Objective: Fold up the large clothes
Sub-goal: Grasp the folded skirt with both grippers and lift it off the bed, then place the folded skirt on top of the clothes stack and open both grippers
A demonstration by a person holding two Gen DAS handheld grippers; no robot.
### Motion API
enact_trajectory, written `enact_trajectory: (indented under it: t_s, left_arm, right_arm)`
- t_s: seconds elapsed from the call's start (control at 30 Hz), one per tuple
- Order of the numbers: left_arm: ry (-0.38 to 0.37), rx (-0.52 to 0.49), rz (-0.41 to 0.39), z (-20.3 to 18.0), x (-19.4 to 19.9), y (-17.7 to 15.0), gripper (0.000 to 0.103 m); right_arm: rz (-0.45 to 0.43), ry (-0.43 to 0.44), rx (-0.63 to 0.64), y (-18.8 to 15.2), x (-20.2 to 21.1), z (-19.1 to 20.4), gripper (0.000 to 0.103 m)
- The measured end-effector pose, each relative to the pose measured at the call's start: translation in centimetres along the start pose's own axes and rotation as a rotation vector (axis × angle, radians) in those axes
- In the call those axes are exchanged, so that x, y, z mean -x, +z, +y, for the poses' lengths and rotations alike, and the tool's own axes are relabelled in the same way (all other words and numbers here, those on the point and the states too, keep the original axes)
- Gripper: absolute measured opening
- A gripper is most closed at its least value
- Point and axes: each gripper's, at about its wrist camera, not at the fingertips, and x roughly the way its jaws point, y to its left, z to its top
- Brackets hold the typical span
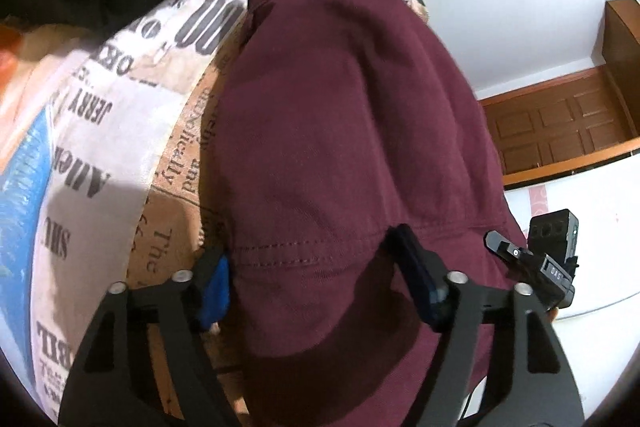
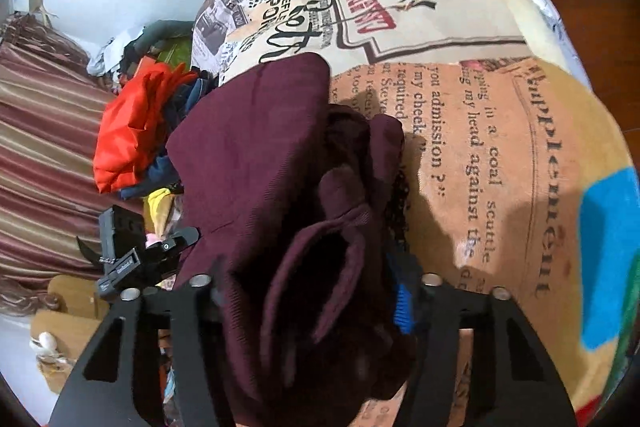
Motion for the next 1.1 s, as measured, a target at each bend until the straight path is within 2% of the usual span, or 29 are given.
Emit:
enact_trajectory:
  t_s: [0.07,0.13,0.23,0.33,0.4,0.57,0.7,0.87,1.0,1.1]
  left_arm:
    - [-0.011,-0.034,-0.009,-1.1,1.3,-0.2,0.056]
    - [-0.046,-0.071,-0.019,-2.2,2.8,-0.1,0.043]
    - [-0.077,-0.144,-0.032,-4.2,5.3,0.1,0.033]
    - [-0.053,-0.251,-0.081,-7.1,8.5,0.3,0.031]
    - [-0.058,-0.285,-0.118,-7.9,10.8,1.0,0.031]
    - [-0.055,-0.371,-0.259,-9.8,19.7,3.7,0.031]
    - [-0.018,-0.391,-0.368,-9.1,25.8,6.3,0.031]
    - [0.052,-0.399,-0.481,-6.8,32.7,12.1,0.031]
    - [0.093,-0.396,-0.499,-4.5,35.0,16.4,0.031]
    - [0.139,-0.418,-0.494,-2.0,35.2,19.5,0.031]
  right_arm:
    - [-0.005,-0.007,0.01,-0.2,0.6,0.8,0.043]
    - [-0.011,-0.007,0.01,-0.1,1.4,1.2,0.04]
    - [-0.026,-0.009,0.042,-0.1,3.1,3.2,0.037]
    - [-0.075,-0.016,0.092,0.2,4.7,6.2,0.037]
    - [-0.118,-0.01,0.133,0.7,5.7,8.7,0.037]
    - [-0.212,0.047,0.224,3.3,6.5,15.9,0.037]
    - [-0.248,0.103,0.301,5.7,4.5,22.0,0.037]
    - [-0.266,0.189,0.357,9.0,-0.3,29.0,0.037]
    - [-0.279,0.231,0.381,10.8,-4.5,32.0,0.037]
    - [-0.279,0.272,0.342,12.3,-8.6,32.8,0.037]
